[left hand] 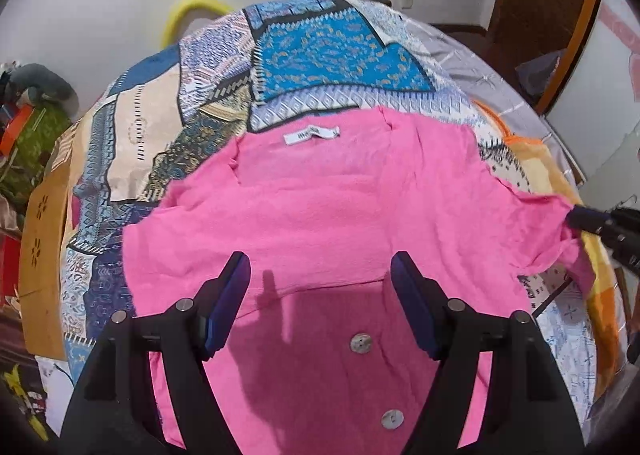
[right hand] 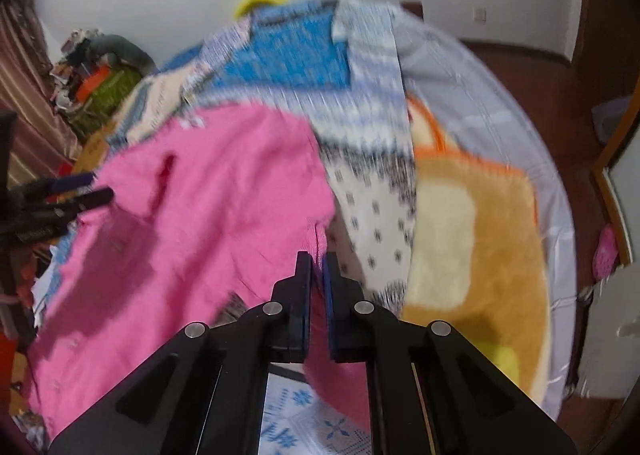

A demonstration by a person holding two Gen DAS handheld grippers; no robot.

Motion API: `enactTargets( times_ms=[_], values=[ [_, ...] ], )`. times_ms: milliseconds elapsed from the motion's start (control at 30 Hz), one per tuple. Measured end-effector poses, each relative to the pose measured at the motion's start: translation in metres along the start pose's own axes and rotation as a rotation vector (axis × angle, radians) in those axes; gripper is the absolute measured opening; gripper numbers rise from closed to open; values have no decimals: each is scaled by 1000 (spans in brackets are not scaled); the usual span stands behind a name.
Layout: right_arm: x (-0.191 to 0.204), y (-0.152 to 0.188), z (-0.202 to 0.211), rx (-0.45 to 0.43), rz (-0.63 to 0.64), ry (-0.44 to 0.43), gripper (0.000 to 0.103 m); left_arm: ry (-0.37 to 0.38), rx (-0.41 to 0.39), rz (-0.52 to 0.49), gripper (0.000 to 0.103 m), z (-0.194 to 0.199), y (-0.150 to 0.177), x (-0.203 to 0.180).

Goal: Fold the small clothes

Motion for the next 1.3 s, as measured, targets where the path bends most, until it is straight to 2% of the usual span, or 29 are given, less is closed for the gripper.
enactTargets(
  times_ms=[200, 367, 567, 767, 867, 933, 1100, 1300],
  values=[
    [59, -33, 27, -78, 78, -37, 5, -26, -72, 32, 72, 28, -2, 26],
    [112, -47, 22, -87, 148, -69, 5, -50, -144, 54, 72, 56, 3, 57],
    [166, -39, -12, -16, 220, -82, 5, -94, -184, 68, 82, 74, 22, 93],
    [201, -22, -57, 90, 237, -75, 8, -105, -153, 128, 84, 69, 47, 128],
    [209, -17, -65, 112, 241, -72, 20, -105, -136, 152, 84, 64, 56, 138],
    [210, -17, -61, 96, 254, -72, 30, -97, -133, 169, 84, 61, 58, 141],
    [188, -25, -45, 59, 231, -46, 35, -73, -133, 172, 84, 57, 53, 131],
    [132, -29, -38, 66, 122, -12, 38, -70, -137, 86, 84, 54, 37, 94]
  ],
)
Point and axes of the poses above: each gripper's, at about its wrist camera, not at the fingertips, and z roughly against the way its jaws point, x to its left, y to its underside, the point moved 8 cm from there along -z, roughly the way its jaws point, and after that the axes turned 11 degrees about -z, right-handed, at the moved point
